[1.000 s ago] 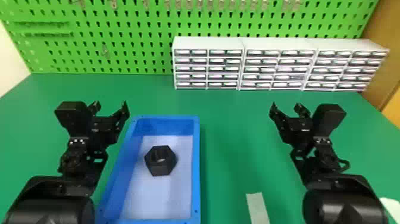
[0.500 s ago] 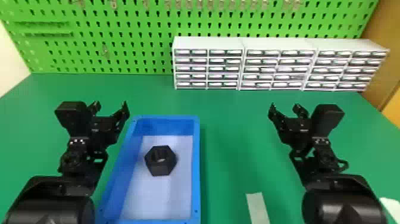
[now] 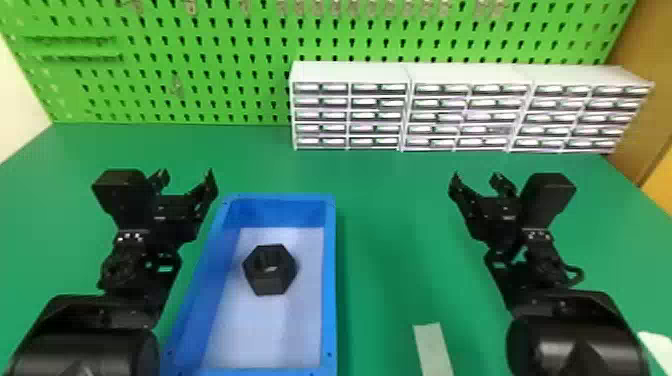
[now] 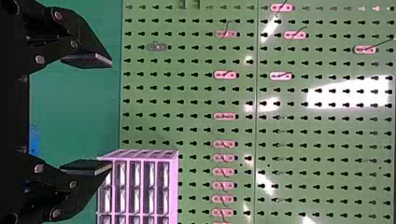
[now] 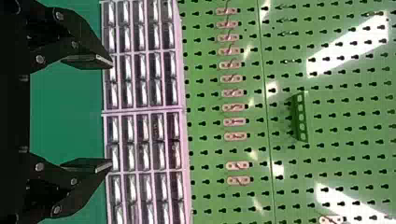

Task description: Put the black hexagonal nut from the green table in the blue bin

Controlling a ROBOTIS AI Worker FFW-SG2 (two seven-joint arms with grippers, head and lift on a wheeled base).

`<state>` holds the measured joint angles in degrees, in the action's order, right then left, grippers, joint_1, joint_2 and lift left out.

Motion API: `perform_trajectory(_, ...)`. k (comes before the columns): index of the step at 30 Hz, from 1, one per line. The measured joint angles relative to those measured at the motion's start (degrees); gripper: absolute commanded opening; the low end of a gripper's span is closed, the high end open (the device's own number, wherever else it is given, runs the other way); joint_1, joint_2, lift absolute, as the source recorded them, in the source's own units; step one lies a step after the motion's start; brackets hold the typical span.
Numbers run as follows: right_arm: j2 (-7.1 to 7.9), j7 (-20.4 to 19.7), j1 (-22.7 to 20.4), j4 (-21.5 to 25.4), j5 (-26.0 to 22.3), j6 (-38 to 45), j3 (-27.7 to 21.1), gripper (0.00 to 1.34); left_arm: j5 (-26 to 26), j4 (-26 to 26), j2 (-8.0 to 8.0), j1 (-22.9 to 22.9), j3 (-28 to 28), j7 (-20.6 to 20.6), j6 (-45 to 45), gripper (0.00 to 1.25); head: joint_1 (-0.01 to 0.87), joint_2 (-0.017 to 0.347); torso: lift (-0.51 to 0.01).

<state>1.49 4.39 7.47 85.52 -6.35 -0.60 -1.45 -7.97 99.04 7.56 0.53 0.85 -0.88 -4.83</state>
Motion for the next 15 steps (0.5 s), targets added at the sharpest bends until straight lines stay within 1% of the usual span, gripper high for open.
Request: perform_trajectory(15,-0.07,0.00,0.00,0.00,-0.16,0.08,-0.12,0.83,-0.03,-0.03,0.00,0.00,0.01,0.00,0.00,0.77,0.686,0.052,-0.097)
